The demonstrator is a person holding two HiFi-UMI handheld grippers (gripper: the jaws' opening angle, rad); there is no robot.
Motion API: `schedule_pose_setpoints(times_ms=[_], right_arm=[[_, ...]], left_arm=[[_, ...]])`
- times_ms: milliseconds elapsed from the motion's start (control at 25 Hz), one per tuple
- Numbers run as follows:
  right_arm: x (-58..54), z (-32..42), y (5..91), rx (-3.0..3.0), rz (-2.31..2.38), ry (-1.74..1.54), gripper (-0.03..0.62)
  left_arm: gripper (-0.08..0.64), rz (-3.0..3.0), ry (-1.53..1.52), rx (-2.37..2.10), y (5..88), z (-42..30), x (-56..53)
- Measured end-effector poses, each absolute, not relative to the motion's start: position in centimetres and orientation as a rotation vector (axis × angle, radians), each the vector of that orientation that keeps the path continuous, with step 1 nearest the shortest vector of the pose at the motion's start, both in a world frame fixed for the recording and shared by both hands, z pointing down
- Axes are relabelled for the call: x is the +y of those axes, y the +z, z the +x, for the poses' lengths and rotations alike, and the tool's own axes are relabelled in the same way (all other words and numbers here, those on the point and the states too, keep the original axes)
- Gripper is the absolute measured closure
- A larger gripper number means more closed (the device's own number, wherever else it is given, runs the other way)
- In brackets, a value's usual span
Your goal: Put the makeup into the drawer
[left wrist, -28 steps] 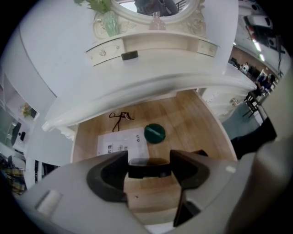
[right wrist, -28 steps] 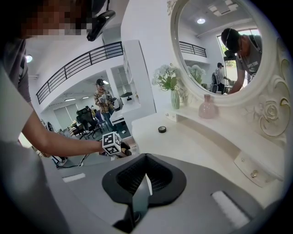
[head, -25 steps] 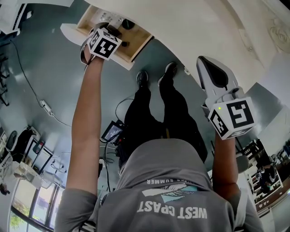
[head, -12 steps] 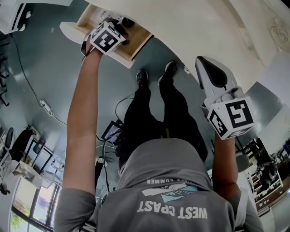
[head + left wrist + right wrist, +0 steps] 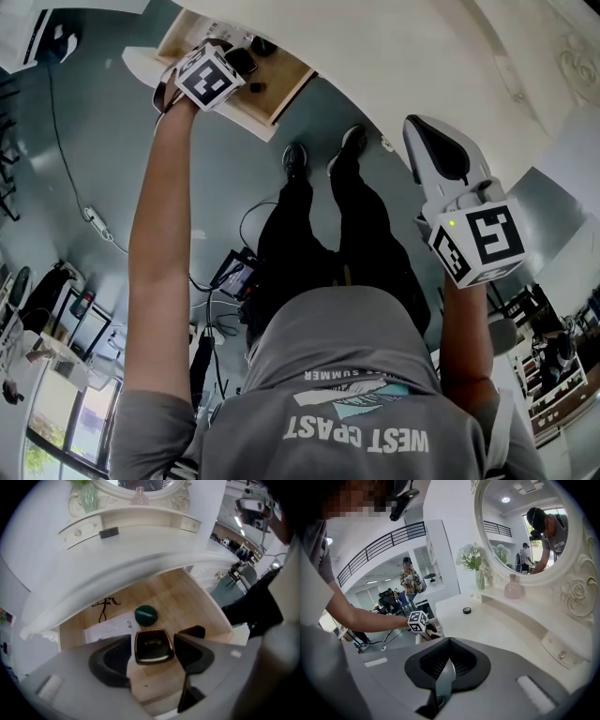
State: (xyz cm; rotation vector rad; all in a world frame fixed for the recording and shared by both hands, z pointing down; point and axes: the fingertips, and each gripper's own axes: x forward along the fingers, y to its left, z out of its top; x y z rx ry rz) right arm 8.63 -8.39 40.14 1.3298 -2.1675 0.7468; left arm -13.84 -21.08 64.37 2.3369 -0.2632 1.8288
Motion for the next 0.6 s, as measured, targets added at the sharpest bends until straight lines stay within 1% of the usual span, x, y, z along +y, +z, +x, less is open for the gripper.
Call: schedule_pose_setpoints(times_ms=[240,600], right_arm=[[-8.6,8.5,39.9,-2.170,1.331,0.742,0.591],[-9.4,7.6,37.2,-2.196,1.346,0.683,0.591]], left_arm=[[0.282,2.348,1.807,-0.314,63.7,-14.3,-21.5],[0.321,2.413,1.752,-0.384,59.7,-14.7,-21.7]])
